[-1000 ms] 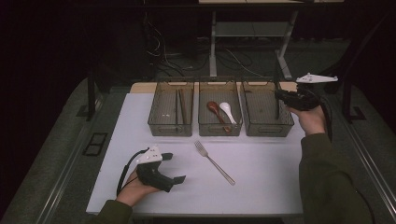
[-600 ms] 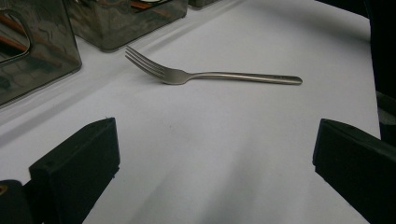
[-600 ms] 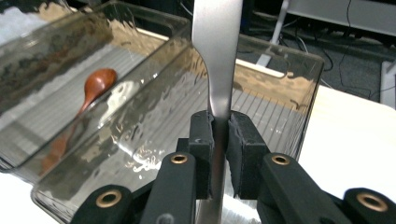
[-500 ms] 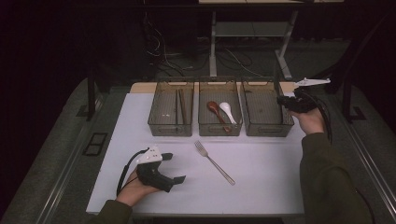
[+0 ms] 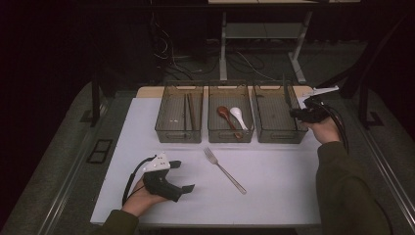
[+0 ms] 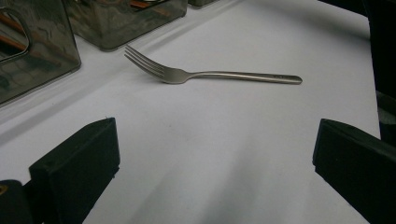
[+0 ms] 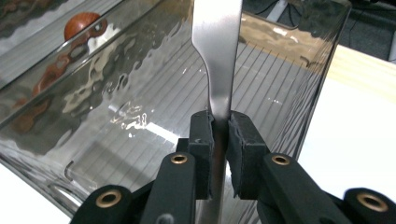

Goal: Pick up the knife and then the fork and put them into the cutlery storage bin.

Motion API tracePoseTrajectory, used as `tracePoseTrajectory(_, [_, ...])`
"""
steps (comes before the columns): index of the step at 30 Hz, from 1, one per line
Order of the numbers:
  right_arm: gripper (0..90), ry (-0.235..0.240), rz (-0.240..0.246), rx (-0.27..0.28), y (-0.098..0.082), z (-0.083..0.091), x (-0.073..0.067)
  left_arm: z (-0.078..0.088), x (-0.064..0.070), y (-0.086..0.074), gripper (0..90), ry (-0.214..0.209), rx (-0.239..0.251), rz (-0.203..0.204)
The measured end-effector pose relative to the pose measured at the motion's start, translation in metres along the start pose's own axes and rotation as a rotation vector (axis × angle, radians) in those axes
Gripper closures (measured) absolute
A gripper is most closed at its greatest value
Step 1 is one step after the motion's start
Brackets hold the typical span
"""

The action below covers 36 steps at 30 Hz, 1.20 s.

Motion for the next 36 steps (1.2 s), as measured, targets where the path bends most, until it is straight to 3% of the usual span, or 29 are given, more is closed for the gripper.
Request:
tracePoseTrajectory(5, [79.7, -0.003, 0.025, -0.058, -0.003, -0.006, -0.001, 0.0, 0.0, 0.0, 0.0, 0.0, 0.001, 0.001])
tracePoseTrajectory(10, [79.7, -0.006, 0.032, -0.084, -0.002, -0.01, -0.002, 0.0, 0.0, 0.0, 0.0, -0.001, -0.001, 0.002])
tracePoseTrajectory(26, [78.0, -0.05, 0.101, -0.223, 0.011, -0.035, -0.012, -0.001, 0.0, -0.001, 0.0, -0.003, -0.007, 0.001])
tracePoseTrajectory(32, [60.5, -0.023, 0.053, -0.156, 0.016, -0.029, -0.011, -0.001, 0.0, -0.001, 0.0, -0.003, -0.007, 0.001])
tracePoseTrajectory(36, [54.0, 0.007, 0.023, -0.126, 0.016, -0.02, -0.012, -0.001, 0.0, -0.001, 0.0, -0.003, -0.008, 0.0])
Point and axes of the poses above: each handheld gripper's, and its own axes: z roughly backward along the jaws, y roughly out of its top, x roughly to its right, the point moved 3 cm from there along -z, roughly forward along the jaws, and after that the axes turned 5 degrees about -x, right-handed, at the moved point
